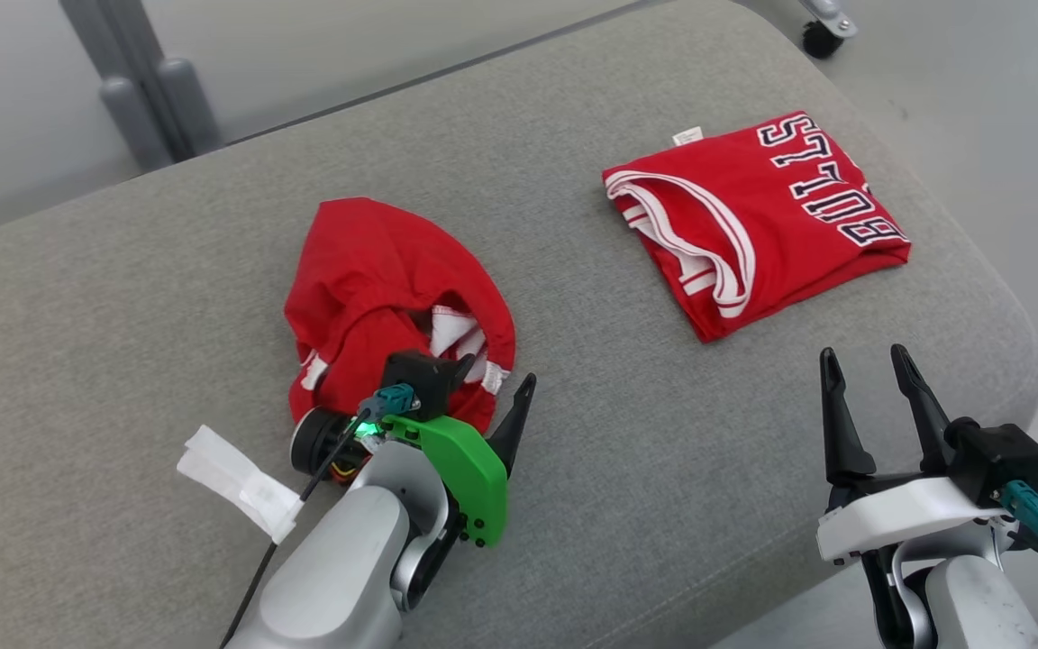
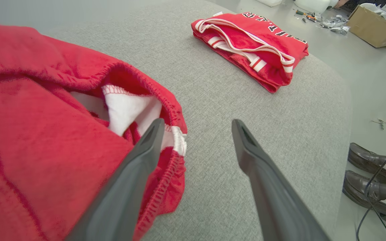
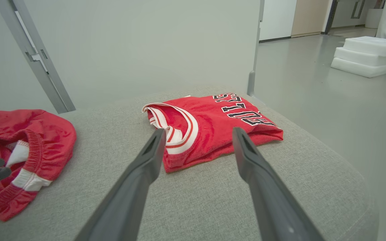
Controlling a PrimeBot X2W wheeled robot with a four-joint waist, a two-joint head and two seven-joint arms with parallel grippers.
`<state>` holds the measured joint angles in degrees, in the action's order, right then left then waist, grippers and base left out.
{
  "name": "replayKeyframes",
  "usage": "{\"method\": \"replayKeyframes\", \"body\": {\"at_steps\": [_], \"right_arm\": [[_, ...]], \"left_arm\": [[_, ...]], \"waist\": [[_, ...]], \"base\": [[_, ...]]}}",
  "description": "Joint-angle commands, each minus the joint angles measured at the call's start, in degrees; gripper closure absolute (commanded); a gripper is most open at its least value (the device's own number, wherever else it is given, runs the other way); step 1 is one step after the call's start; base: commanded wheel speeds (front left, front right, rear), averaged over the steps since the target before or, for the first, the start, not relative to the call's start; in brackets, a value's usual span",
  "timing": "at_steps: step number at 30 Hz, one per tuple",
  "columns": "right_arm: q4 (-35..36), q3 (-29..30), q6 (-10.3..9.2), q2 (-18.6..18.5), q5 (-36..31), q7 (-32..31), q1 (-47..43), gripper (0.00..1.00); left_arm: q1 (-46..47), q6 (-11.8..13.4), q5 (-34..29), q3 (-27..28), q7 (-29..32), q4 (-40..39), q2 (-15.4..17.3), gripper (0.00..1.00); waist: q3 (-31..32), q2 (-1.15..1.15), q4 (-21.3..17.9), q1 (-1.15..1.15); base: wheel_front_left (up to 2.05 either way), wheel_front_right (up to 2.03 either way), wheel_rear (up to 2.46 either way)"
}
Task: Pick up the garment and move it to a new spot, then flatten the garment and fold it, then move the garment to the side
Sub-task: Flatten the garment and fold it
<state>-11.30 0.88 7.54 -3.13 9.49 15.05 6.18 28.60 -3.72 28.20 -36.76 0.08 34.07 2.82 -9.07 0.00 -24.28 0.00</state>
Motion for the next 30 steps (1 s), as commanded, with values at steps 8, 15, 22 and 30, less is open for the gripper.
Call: {"method": "replayKeyframes", "body": {"at_steps": [8,15,22,30], "right_arm": [[0.8,-0.4,-0.11,0.3,0.8,0.2,0.0,0.0],[0.3,-1.1,-0.11,0.2,0.7,0.2,0.7,0.0],[0.1,-0.8,-0.11,0.3,0.4,0.2,0.4,0.0],[0.0,-0.6,-0.11,0.2,-0.1,0.2,0.3,0.0]], "left_arm": [[3.3,5.2,-0.6,-1.0,4.1,2.7,0.3,0.0],[4.5,8.2,-1.9,-1.6,6.0,5.5,0.6,0.05],[4.0,6.3,-0.7,-2.6,7.0,7.4,0.6,1.0],[9.1,4.2,1.1,-0.8,-0.3,5.5,0.4,1.0]], "waist": [[-3.7,0.0,-5.1,0.0],[-2.8,0.0,-5.2,0.0],[-2.0,0.0,-4.8,0.0],[-1.0,0.0,-3.6,0.0]], "base": [[0.0,0.0,0.0],[0.0,0.0,0.0],[0.0,0.0,0.0],[0.0,0.0,0.0]]}}
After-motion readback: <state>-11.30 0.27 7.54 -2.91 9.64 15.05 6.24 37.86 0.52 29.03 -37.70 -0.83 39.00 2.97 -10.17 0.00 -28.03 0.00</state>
